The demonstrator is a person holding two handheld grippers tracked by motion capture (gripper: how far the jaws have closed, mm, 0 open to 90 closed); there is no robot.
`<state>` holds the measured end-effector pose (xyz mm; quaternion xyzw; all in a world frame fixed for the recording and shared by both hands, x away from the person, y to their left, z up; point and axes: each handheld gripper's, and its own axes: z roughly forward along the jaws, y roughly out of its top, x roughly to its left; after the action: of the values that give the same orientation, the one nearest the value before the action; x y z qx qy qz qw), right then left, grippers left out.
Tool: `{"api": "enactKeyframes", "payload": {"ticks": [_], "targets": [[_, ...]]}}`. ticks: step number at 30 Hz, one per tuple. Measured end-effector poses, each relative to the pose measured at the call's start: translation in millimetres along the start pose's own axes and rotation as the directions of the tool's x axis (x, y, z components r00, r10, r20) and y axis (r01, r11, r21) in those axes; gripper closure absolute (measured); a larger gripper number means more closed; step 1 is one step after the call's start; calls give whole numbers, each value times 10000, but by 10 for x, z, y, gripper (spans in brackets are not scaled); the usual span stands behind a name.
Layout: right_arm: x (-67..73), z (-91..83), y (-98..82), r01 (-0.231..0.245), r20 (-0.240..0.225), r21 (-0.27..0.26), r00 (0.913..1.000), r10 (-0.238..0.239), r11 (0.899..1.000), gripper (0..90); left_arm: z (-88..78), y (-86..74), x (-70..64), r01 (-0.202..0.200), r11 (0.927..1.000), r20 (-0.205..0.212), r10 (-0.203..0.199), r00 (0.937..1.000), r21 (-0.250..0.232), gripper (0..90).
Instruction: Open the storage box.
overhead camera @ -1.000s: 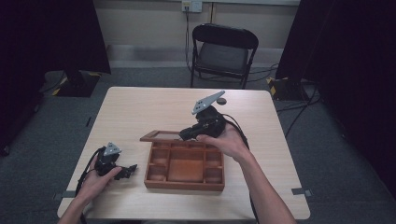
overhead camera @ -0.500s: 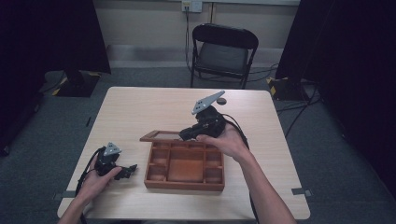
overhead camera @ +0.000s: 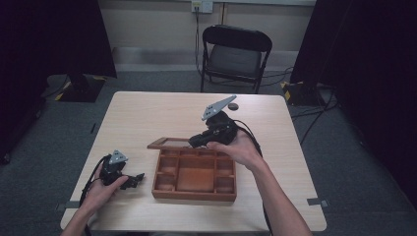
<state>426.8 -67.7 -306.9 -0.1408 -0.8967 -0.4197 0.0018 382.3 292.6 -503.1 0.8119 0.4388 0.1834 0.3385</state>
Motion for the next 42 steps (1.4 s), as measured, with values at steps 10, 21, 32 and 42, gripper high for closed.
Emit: {"api": "enactKeyframes", "payload": {"ticks": [10,21,32,42], "targets": [[-1,-7,18,-40,70,32,10000,40,10000,841,0,0,0,3,10000,2,-3,10000,-2,0],[5,-5,14,-59,81,22,10000,59,10000,841,0,0,0,1,10000,2,-1,10000,-5,0],[11,-4,16,-34,100,73,9999,33,10000,841,0,0,0,-2,10000,-1,2,10000,0,0],[11,-5,16,-14,155,67,9999,13,10000,840,0,0,0,1,10000,1,-1,10000,-1,0]]}}
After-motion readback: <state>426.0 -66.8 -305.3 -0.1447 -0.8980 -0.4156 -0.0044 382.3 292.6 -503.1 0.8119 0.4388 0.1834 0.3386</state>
